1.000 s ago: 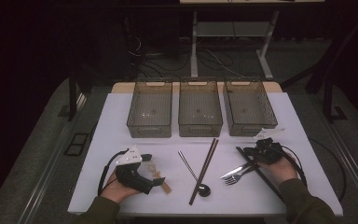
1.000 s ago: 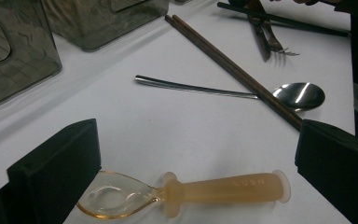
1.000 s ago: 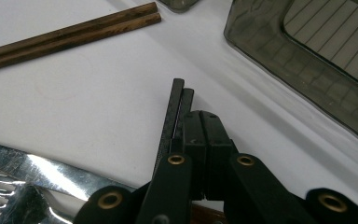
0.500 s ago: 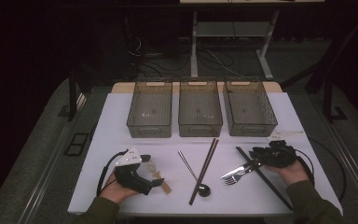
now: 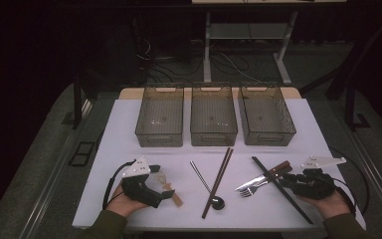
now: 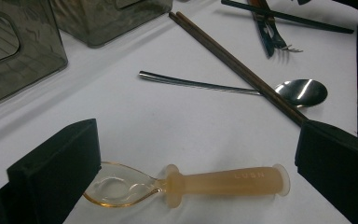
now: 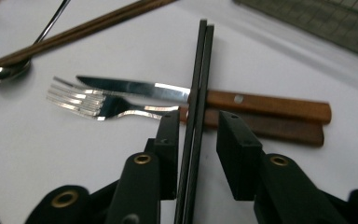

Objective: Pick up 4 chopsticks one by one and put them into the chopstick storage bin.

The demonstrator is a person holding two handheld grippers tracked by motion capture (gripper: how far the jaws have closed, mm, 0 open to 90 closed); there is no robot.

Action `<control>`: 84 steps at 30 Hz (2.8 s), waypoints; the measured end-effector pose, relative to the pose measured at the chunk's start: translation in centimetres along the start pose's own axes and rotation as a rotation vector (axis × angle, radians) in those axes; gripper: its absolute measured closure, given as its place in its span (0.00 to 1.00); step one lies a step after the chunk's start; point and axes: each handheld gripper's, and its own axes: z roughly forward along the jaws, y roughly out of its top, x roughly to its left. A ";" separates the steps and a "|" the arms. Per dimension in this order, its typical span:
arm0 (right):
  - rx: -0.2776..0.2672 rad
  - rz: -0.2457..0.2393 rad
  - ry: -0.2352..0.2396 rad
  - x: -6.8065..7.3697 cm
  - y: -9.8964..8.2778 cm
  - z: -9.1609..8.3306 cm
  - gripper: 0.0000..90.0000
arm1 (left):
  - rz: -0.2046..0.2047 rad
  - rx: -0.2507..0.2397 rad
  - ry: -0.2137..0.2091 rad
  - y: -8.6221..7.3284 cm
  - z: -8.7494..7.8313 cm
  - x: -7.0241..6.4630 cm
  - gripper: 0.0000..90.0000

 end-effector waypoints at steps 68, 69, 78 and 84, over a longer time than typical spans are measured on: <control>0.120 -0.043 -0.104 -0.2 -1.0 1.5 0.95 | 0.004 0.003 -0.004 0.0 0.1 -0.1 0.00; 0.114 -0.043 -0.103 -0.2 -0.9 1.5 0.95 | 0.004 0.003 -0.004 0.0 0.1 -0.1 0.00; 0.035 -0.046 -0.077 -0.5 -0.6 0.4 0.95 | 0.005 0.008 -0.006 0.0 0.1 -0.1 0.00; -0.008 -0.036 -0.045 -0.6 0.1 0.0 0.95 | 0.000 -0.004 -0.009 0.0 0.1 0.0 0.00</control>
